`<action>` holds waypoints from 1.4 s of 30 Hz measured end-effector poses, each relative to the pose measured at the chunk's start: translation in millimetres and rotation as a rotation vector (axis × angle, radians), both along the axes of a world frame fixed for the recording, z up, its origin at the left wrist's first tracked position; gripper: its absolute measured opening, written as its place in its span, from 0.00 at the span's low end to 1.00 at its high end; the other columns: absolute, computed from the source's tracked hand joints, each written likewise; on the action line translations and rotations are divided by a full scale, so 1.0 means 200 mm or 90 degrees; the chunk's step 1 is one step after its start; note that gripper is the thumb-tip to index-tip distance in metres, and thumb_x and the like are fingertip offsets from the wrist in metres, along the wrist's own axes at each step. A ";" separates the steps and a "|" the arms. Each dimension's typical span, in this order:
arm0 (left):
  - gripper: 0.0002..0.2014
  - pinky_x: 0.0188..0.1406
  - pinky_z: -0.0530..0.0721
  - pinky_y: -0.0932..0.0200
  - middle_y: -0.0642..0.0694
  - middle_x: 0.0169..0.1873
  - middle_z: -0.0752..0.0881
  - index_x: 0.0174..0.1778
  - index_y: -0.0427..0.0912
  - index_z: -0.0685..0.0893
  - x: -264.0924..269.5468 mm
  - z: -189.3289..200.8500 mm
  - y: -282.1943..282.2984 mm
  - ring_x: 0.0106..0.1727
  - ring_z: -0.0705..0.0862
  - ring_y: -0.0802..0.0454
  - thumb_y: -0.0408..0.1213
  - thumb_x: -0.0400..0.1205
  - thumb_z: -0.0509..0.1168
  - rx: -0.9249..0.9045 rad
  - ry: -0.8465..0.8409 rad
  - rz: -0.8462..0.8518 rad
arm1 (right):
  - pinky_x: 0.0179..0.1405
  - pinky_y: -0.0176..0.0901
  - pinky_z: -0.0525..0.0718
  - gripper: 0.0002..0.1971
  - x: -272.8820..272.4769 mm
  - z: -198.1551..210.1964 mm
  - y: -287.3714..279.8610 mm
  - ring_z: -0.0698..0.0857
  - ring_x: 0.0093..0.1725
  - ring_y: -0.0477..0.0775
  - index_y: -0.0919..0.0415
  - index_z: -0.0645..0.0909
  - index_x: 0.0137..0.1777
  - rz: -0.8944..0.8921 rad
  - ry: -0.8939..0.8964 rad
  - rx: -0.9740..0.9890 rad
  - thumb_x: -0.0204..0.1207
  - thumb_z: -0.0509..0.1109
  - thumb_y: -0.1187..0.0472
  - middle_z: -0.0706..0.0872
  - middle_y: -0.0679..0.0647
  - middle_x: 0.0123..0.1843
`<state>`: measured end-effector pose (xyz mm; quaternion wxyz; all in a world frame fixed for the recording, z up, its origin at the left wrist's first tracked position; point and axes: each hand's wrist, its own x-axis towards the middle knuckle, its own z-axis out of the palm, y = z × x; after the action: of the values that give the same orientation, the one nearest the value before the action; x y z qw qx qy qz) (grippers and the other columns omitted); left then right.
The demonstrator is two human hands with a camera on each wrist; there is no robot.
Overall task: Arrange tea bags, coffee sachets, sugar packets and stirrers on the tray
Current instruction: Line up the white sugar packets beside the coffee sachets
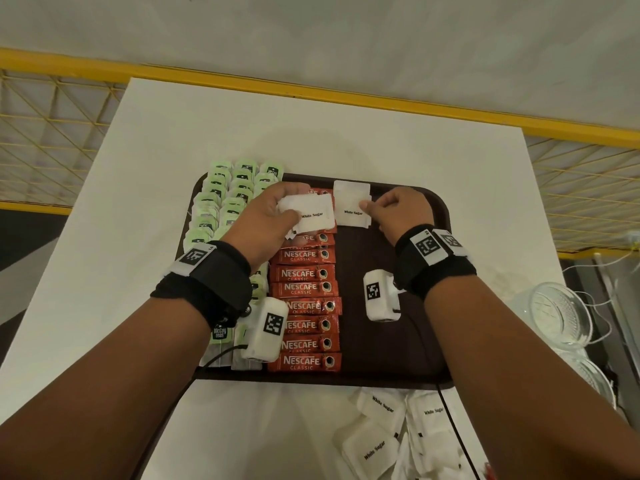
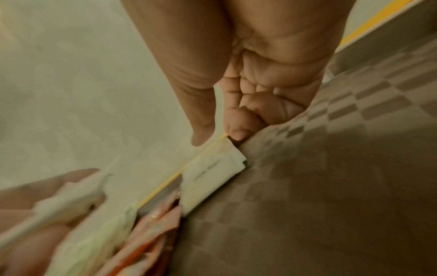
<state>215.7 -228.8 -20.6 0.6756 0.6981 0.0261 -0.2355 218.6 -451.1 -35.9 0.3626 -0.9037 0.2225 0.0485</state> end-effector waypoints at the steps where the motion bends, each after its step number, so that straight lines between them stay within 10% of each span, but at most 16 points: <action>1: 0.19 0.40 0.91 0.57 0.46 0.63 0.81 0.69 0.46 0.79 0.00 0.00 0.00 0.56 0.88 0.47 0.24 0.86 0.59 0.004 -0.008 -0.008 | 0.52 0.53 0.87 0.18 -0.01 0.02 0.02 0.87 0.44 0.52 0.56 0.83 0.47 0.014 -0.019 0.016 0.74 0.73 0.41 0.88 0.51 0.42; 6: 0.19 0.37 0.89 0.61 0.45 0.66 0.79 0.70 0.45 0.78 -0.01 0.00 -0.05 0.52 0.88 0.50 0.24 0.85 0.62 0.000 -0.034 -0.020 | 0.37 0.36 0.84 0.08 -0.08 0.11 0.10 0.84 0.36 0.42 0.53 0.84 0.48 0.147 0.045 0.236 0.75 0.76 0.51 0.89 0.51 0.43; 12: 0.17 0.41 0.92 0.56 0.42 0.65 0.83 0.71 0.45 0.76 -0.03 -0.01 -0.06 0.49 0.92 0.44 0.27 0.87 0.60 -0.013 -0.009 0.001 | 0.30 0.35 0.81 0.09 -0.11 0.05 0.00 0.83 0.32 0.43 0.60 0.85 0.53 0.027 0.007 0.248 0.76 0.76 0.58 0.91 0.55 0.46; 28: 0.18 0.47 0.92 0.52 0.41 0.68 0.79 0.73 0.42 0.73 -0.03 0.01 -0.01 0.52 0.91 0.42 0.28 0.87 0.61 -0.018 0.036 -0.017 | 0.36 0.44 0.86 0.11 -0.09 0.02 0.03 0.84 0.30 0.48 0.55 0.80 0.45 -0.009 0.004 0.054 0.78 0.72 0.48 0.87 0.53 0.37; 34: 0.21 0.40 0.91 0.54 0.41 0.65 0.79 0.73 0.42 0.75 -0.04 0.02 -0.05 0.51 0.90 0.45 0.30 0.84 0.67 0.051 -0.035 -0.047 | 0.29 0.35 0.82 0.09 -0.13 0.11 0.11 0.84 0.33 0.45 0.60 0.84 0.52 0.120 0.027 0.288 0.76 0.76 0.57 0.88 0.56 0.42; 42: 0.15 0.47 0.91 0.52 0.35 0.57 0.86 0.71 0.38 0.73 -0.05 0.02 -0.02 0.50 0.92 0.42 0.27 0.88 0.53 0.023 0.048 -0.006 | 0.29 0.34 0.83 0.09 -0.17 0.02 0.00 0.82 0.31 0.45 0.63 0.83 0.54 0.004 0.044 0.237 0.78 0.74 0.61 0.87 0.55 0.40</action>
<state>205.0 -233.5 -15.8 0.6604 0.7011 0.0525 -0.2638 184.2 -450.8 -32.3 0.5154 -0.8195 0.2196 0.1211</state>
